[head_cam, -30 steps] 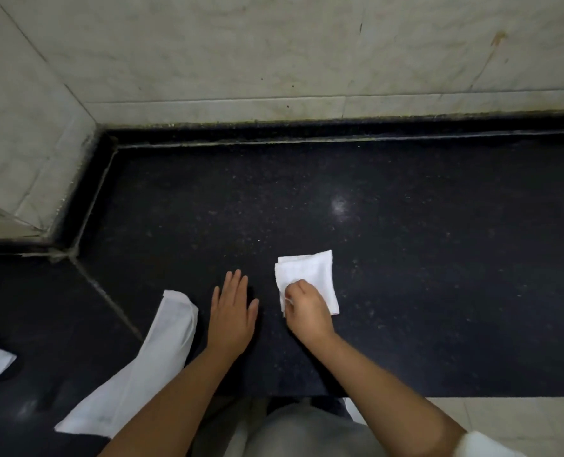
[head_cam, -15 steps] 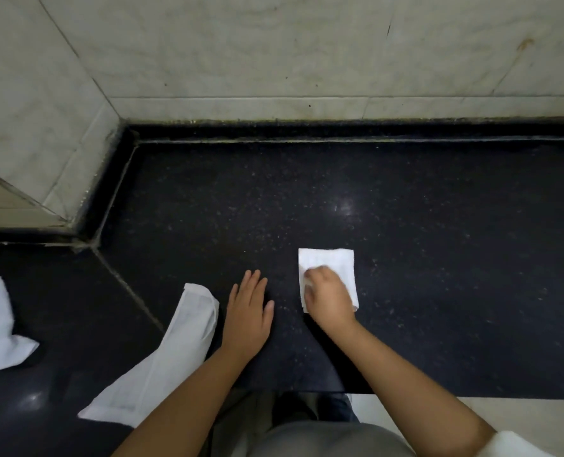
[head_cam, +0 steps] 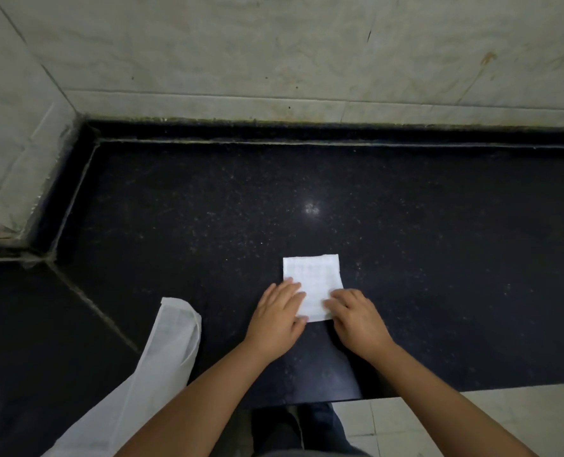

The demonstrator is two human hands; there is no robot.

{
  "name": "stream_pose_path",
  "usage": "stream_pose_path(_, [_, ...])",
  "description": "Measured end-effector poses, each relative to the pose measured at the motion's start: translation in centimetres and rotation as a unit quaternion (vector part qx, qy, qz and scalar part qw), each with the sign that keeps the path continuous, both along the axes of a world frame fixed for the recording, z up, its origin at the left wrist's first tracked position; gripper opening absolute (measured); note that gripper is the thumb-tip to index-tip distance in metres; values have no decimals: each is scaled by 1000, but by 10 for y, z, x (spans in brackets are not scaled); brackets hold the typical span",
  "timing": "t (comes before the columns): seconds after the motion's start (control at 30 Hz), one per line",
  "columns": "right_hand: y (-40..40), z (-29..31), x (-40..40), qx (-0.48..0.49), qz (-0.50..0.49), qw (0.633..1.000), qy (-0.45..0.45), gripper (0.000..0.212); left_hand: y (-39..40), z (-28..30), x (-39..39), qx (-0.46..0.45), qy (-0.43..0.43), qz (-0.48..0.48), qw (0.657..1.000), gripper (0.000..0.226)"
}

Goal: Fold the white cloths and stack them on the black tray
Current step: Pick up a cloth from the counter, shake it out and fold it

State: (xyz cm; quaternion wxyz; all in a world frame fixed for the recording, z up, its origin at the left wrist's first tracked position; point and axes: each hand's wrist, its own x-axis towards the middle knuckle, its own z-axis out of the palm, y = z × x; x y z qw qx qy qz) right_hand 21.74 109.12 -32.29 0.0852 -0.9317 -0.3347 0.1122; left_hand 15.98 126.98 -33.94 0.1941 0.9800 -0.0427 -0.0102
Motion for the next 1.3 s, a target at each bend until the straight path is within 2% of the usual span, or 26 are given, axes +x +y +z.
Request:
stream_pose_path(0.03, [-3,-3,3,1,14,1000,9,26,-5,-1,4,11,4,-25,1000,39])
stream_pose_path(0.1, [-9,-6,9,5,28,1000,14,35,-13,-3,7,32,26,-65,997,38])
stream_pose_path(0.27, [-12,0,17,-4,62,998,29,30,-18,3,10,88,81,-54,991,47])
stream_pose_path(0.33, [-8,4,20,28,29,998,53,30,-23,7,18,102,121,-57,986,50])
stream_pose_path(0.4, [-10,13,20,67,-30,994,79,30,-29,8,22,131,111,-39,984,43])
stream_pose_path(0.47, [-22,25,20,107,-59,989,85,31,-39,16,28,120,72,-52,989,20])
stream_pose_path(0.53, [-48,40,21,144,-82,983,80,29,-56,17,36,119,-26,-82,989,2])
stream_pose_path(0.57, [-67,49,23,164,-100,978,78,27,-70,25,41,118,-46,-104,986,11])
stream_pose_path(0.67, [-145,78,26,201,-166,963,63,22,-131,62,61,138,-109,-168,970,25])
stream_pose_path(0.87, [-341,129,1,209,-290,934,-14,28,-314,116,102,123,-218,-344,905,31])
stream_pose_path(1.0, [-454,157,-20,188,-372,905,-89,15,-445,140,117,109,-231,-402,879,31])
stream_pose_path(1.1, [-542,179,-31,170,-433,874,-139,15,-544,170,122,87,-251,-427,865,31])
stream_pose_path(1.17, [-590,196,-32,151,-461,859,-165,16,-600,190,130,49,-240,-435,866,25])
stream_pose_path(1.3, [-673,227,-9,131,-496,835,-196,18,-690,231,164,45,-217,-450,865,28])
